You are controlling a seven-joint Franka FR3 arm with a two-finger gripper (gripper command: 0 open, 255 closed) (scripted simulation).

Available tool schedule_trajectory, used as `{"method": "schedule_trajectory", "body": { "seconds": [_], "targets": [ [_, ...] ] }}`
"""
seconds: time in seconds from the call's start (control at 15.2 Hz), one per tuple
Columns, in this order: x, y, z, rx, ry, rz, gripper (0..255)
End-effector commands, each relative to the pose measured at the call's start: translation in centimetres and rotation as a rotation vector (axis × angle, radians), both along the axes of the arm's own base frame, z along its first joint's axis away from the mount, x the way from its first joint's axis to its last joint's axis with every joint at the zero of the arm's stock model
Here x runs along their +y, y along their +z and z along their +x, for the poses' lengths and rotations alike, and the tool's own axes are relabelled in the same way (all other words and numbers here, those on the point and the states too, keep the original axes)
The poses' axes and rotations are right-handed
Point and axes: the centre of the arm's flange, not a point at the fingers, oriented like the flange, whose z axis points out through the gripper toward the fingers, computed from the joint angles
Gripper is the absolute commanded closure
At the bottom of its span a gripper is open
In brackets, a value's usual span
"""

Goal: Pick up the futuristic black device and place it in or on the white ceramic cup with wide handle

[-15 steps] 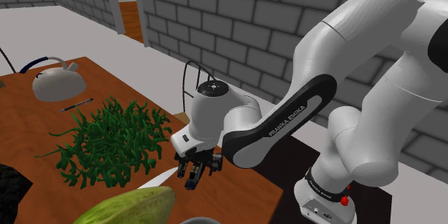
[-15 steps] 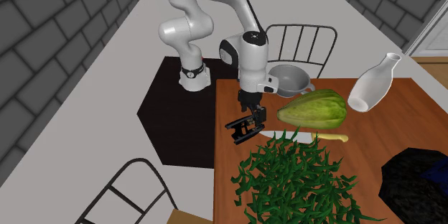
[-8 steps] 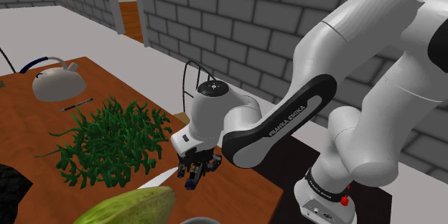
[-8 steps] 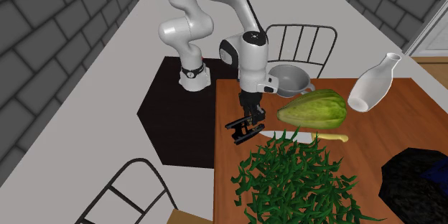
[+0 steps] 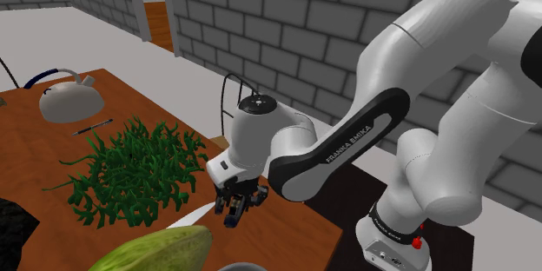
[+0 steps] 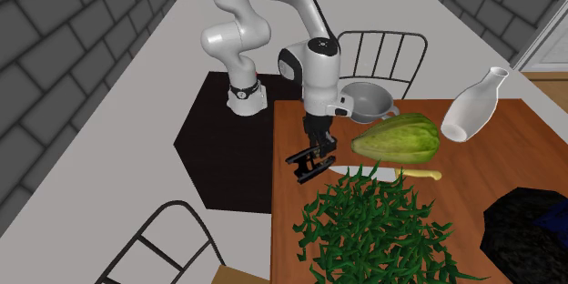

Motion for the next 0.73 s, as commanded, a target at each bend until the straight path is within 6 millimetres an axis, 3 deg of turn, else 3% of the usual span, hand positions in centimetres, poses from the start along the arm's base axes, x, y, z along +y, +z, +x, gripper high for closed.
{"method": "schedule_trajectory", "body": {
  "seconds": [0.0, 0.66],
  "targets": [
    [0.0, 1.0, -0.1, 0.000, 0.000, 0.000, 255],
    [0.0, 6.3, -0.1, 0.000, 0.000, 0.000, 255]
  ]
}}
